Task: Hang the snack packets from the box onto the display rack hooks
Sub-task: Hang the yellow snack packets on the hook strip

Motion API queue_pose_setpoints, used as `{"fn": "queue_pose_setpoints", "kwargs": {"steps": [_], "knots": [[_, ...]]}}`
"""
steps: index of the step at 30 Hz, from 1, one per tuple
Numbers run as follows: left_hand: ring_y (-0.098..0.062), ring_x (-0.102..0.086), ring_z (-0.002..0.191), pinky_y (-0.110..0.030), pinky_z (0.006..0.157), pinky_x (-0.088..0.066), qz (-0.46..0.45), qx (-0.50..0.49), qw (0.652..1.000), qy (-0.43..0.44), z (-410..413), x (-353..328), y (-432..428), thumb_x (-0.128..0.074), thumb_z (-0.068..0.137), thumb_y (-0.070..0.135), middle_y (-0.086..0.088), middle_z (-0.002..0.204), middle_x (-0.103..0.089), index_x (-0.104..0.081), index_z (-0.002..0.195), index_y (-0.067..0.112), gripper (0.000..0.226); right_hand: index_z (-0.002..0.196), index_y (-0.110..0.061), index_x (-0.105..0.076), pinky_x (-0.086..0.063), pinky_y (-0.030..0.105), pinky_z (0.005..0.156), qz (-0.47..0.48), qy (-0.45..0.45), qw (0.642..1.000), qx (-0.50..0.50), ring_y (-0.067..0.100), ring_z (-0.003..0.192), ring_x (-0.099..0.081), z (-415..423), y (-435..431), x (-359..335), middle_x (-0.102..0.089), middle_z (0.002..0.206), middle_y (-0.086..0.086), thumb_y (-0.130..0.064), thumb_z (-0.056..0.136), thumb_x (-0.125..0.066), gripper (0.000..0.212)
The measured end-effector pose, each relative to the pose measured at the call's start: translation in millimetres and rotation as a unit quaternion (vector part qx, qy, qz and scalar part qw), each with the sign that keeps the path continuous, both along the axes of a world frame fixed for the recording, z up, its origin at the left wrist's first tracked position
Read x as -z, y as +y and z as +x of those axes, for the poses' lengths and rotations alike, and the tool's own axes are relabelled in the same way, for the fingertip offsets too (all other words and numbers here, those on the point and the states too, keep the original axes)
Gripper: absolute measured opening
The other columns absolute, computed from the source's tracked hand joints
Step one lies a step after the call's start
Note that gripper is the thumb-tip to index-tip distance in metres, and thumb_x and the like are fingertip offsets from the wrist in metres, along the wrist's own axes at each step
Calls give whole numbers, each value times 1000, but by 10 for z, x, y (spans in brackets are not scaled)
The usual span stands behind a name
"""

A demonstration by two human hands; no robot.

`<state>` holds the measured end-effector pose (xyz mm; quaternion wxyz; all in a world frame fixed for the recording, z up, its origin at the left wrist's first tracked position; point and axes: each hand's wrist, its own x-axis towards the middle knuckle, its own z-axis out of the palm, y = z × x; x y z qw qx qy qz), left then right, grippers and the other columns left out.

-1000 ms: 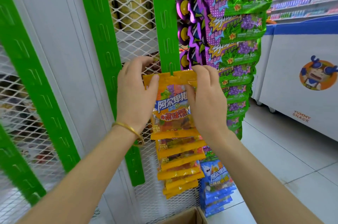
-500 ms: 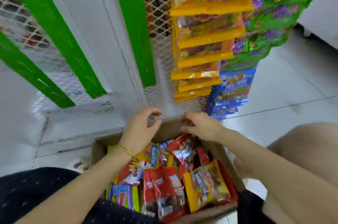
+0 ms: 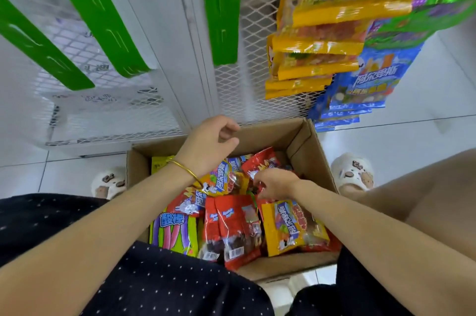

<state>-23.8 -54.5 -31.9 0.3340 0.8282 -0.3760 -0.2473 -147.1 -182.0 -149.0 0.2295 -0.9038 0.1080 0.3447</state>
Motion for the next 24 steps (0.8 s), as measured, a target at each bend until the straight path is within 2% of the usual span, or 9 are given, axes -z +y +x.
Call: {"fn": "queue_pose_setpoints", "kwargs": {"steps": [3, 5, 7, 10, 13, 16, 19, 21, 24], "knots": [[-9, -58, 95, -17, 83, -42, -6, 13, 1000, 7, -44, -28, -53, -60, 86, 9, 5, 103, -58, -61, 105, 13, 19, 134, -13, -44, -44, 36, 93, -83, 133, 983, -94, 25, 120, -50, -202, -181, -19, -52, 132, 3, -49, 85, -60, 62], [-8, -57, 93, -17, 82, -41, -10, 18, 1000, 10, -78, -38, -94, -59, 86, 9, 6, 101, -57, -61, 105, 12, 19, 140, -16, -34, -44, 38, 97, -104, 170, 973, -113, 26, 124, -47, -385, -204, 62, -46, 138, 3, -55, 83, -58, 73], [-7, -56, 93, -15, 80, -40, -13, 21, 1000, 13, -107, -28, -121, -59, 87, 9, 6, 103, -57, -61, 105, 13, 19, 138, -17, -36, -44, 42, 97, -114, 132, 980, -94, 28, 121, -47, -510, -187, 148, -47, 134, 6, -53, 82, -61, 71], [-7, -57, 94, -13, 76, -41, -15, 29, 999, 8, -146, -7, -143, -59, 87, 10, 5, 104, -58, -60, 104, 15, 17, 123, -13, -50, -47, 40, 91, -106, 63, 992, -40, 27, 113, -52, -551, -195, 186, -54, 124, 7, -42, 79, -69, 56], [-6, -56, 95, -5, 73, -39, -13, 40, 999, 12, -189, 4, -154, -59, 87, 11, 6, 104, -58, -60, 103, 16, 17, 98, -5, -61, -48, 33, 72, -70, 33, 997, 4, 26, 94, -59, -495, -285, 53, -63, 99, 10, -33, 78, -71, 36], [-8, -57, 96, -5, 73, -41, 2, 51, 998, 23, -199, 34, -162, -59, 87, 11, 3, 107, -59, -59, 106, 15, 19, 80, -3, -60, -35, 30, 62, -4, -2, 997, 82, 20, 71, -49, -430, -440, -213, -54, 78, 8, -29, 77, -74, 29], [-13, -57, 102, -19, 85, -44, 49, 57, 996, 47, -214, 46, -170, -61, 87, 17, 0, 115, -58, -55, 116, 13, 30, 96, -4, -66, -37, 23, 59, 71, -77, 983, 153, 13, 77, -52, -385, -555, -574, -59, 84, 3, -24, 77, -74, 29], [-14, -55, 101, -22, 85, -42, 82, 65, 992, 70, -237, 58, -175, -63, 87, 20, 1, 113, -54, -52, 121, 10, 38, 99, -6, -65, -41, 13, 59, 139, -128, 956, 225, 10, 81, -56, -376, -580, -794, -63, 91, 3, -16, 77, -74, 26], [-21, -58, 88, -32, 78, -44, 71, 73, 993, 57, -237, 27, -192, -66, 84, 17, -6, 94, -60, -58, 106, 6, 25, 97, -2, -61, -50, 14, 66, 267, -177, 891, 320, 10, 80, -61, -379, -591, -1009, -65, 94, 5, -6, 78, -72, 22]]}}
